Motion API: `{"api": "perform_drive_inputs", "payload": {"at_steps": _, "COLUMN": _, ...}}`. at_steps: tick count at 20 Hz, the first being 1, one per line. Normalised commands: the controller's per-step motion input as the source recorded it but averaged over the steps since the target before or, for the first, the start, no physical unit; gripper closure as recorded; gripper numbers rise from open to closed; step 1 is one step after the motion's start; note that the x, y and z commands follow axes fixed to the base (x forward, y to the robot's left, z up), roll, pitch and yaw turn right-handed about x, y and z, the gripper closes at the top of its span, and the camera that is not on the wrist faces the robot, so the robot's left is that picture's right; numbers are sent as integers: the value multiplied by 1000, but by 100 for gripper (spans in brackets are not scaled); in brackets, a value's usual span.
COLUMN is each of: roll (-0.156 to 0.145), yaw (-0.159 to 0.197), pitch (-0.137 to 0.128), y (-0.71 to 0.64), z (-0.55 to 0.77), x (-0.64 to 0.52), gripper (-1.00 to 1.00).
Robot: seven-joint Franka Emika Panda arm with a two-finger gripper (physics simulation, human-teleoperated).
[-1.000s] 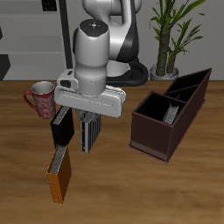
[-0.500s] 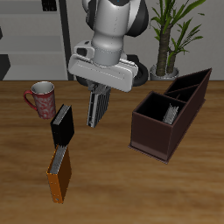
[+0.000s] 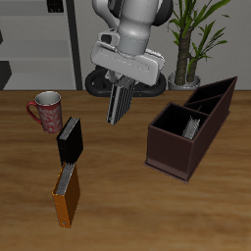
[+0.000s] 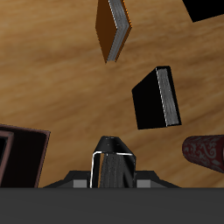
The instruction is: Place the left striped book into the left desk caddy's right compartment and place the right striped book into the left desk caddy's right compartment and place the orange book into the left desk caddy's left compartment
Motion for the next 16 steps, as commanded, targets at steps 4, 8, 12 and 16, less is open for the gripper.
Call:
{"api": "perform_drive_inputs", "payload": {"at_steps": 4, "roll": 36, "yaw": -31, "pitch": 0, "y": 351, "z": 246, "x": -413, "gripper": 100}}
{"api": "perform_drive_inputs", "payload": {"at_steps": 8, "roll": -6, "yaw": 8, "pitch": -38, "y": 296, "z": 346, "x": -276, "gripper": 100}}
{"api": "perform_drive_inputs", "payload": {"at_steps": 12, "roll": 6, "yaw": 16, "pitch": -28, "y": 180, "z": 289, "x": -53, "gripper": 100}}
{"api": "perform_drive_inputs", "payload": {"at_steps": 16, "roll": 35, "yaw": 32, "pitch": -13, "y": 367, "z": 271, "x": 59, "gripper": 100}}
